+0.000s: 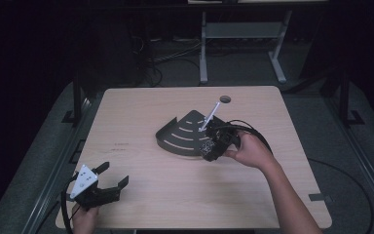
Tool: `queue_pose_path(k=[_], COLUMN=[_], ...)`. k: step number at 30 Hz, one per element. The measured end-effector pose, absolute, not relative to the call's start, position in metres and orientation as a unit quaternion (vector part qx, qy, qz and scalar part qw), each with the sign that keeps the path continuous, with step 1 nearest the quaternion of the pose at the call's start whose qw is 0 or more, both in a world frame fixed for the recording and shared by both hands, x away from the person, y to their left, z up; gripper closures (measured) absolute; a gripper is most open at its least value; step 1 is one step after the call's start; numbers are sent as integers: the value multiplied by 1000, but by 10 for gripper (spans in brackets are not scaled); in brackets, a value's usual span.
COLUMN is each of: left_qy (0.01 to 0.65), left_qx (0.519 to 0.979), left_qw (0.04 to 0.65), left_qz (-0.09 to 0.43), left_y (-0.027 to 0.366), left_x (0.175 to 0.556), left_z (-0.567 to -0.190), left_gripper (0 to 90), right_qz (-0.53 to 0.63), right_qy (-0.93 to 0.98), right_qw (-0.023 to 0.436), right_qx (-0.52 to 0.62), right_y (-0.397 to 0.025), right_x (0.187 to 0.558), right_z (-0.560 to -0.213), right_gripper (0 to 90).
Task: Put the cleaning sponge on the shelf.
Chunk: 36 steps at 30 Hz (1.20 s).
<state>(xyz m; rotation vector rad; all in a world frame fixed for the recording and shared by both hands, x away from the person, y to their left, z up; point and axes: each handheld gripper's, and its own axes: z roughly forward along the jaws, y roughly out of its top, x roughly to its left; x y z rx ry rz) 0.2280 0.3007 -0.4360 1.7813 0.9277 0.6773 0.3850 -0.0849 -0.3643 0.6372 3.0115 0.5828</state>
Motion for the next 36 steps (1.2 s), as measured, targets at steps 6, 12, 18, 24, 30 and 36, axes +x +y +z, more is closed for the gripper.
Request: queue_pose_path(k=[6, 12, 18, 24, 30, 36], left_qy=[383, 382, 380, 381, 382, 381], left_qx=[732, 731, 733, 732, 730, 731], left_qw=[490, 493, 491, 492, 494, 493], left_qz=[279, 277, 279, 278, 277, 279], left_y=[301, 300, 300, 300, 301, 301], left_x=[228, 228, 228, 228, 228, 228], left_z=[-436, -435, -435, -435, -435, -435], left_gripper=[132, 132, 132, 132, 133, 132], right_qz=[184, 181, 178, 167, 159, 151], right_qy=[961, 961, 960, 961, 960, 958], right_qw=[4, 4, 7, 12, 8, 5], right_qx=[207, 209, 214, 219, 231, 242], right_y=[-79, -71, -62, -57, -55, -55], right_x=[394, 405, 417, 427, 438, 447], right_z=[-362, -359, -358, -358, -367, -377], right_gripper=[315, 315, 315, 314, 314, 314])
